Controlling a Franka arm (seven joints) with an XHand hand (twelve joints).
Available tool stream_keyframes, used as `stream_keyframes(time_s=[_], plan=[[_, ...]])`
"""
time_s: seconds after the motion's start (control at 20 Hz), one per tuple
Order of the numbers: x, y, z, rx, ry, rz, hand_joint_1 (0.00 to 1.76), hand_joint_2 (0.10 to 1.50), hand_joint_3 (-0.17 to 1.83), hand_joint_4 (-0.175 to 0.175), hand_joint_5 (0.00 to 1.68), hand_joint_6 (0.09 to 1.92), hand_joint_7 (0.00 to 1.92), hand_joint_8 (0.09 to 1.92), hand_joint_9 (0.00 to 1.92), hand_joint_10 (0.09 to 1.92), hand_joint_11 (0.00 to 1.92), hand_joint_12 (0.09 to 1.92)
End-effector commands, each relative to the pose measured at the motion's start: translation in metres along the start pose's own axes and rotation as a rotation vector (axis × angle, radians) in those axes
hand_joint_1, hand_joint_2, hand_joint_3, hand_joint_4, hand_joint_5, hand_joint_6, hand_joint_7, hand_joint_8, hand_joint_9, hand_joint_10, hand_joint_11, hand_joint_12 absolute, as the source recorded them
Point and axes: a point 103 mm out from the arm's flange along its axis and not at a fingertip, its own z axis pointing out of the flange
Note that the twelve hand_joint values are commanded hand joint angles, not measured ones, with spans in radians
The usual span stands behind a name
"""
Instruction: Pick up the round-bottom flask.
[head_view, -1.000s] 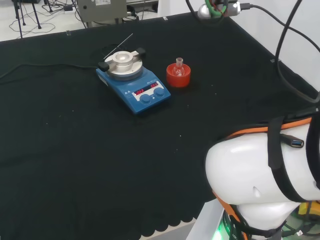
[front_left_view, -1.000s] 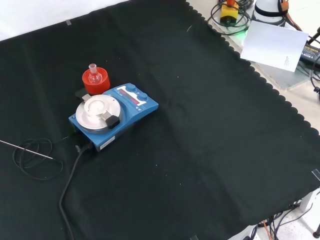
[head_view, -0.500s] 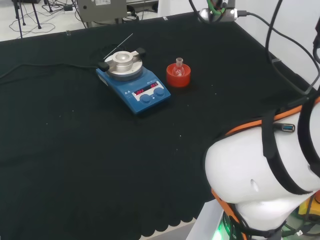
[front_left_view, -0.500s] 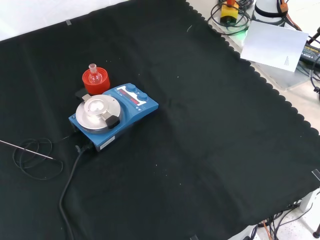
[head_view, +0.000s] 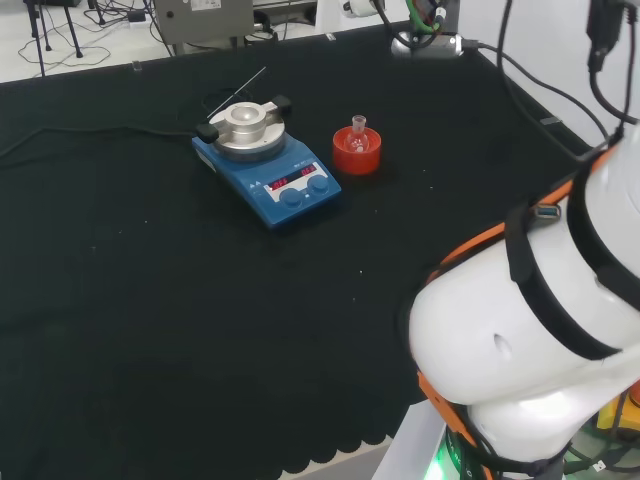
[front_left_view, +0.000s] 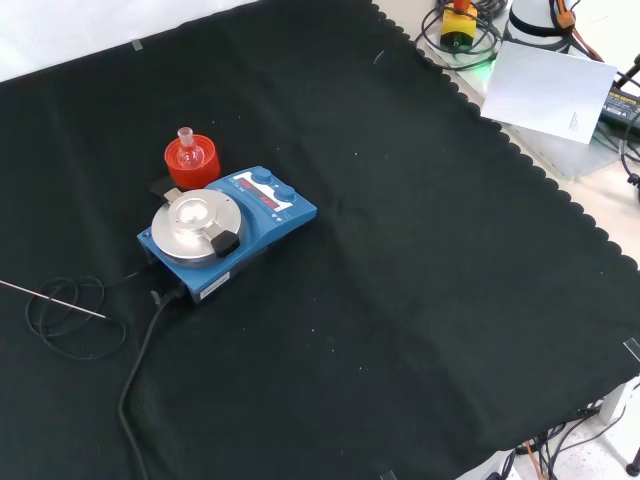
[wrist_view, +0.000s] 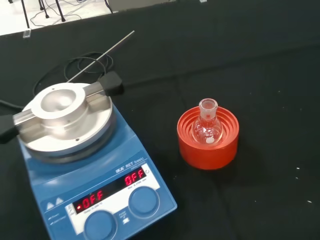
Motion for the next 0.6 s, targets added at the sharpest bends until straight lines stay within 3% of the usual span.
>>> stream_keyframes(time_s=[0.05, 0.35, 0.6], plan=[[-0.026, 0.077, 0.035, -0.014, 0.081, 0.009, 0.18, 1.26, 0.20, -0.025, 0.35, 0.09, 0.14, 0.51, 0.18, 0.68, 0.00, 1.11], [-0.035, 0.105, 0.083, 0.022, 0.154, 0.024, 0.24, 1.23, 0.19, -0.032, 0.36, 0.09, 0.16, 0.53, 0.21, 0.69, 0.00, 1.16], [-0.037, 0.123, 0.111, -0.020, 0.212, 0.009, 0.45, 1.12, 0.16, -0.045, 0.42, 0.09, 0.24, 0.59, 0.30, 0.71, 0.00, 1.27]])
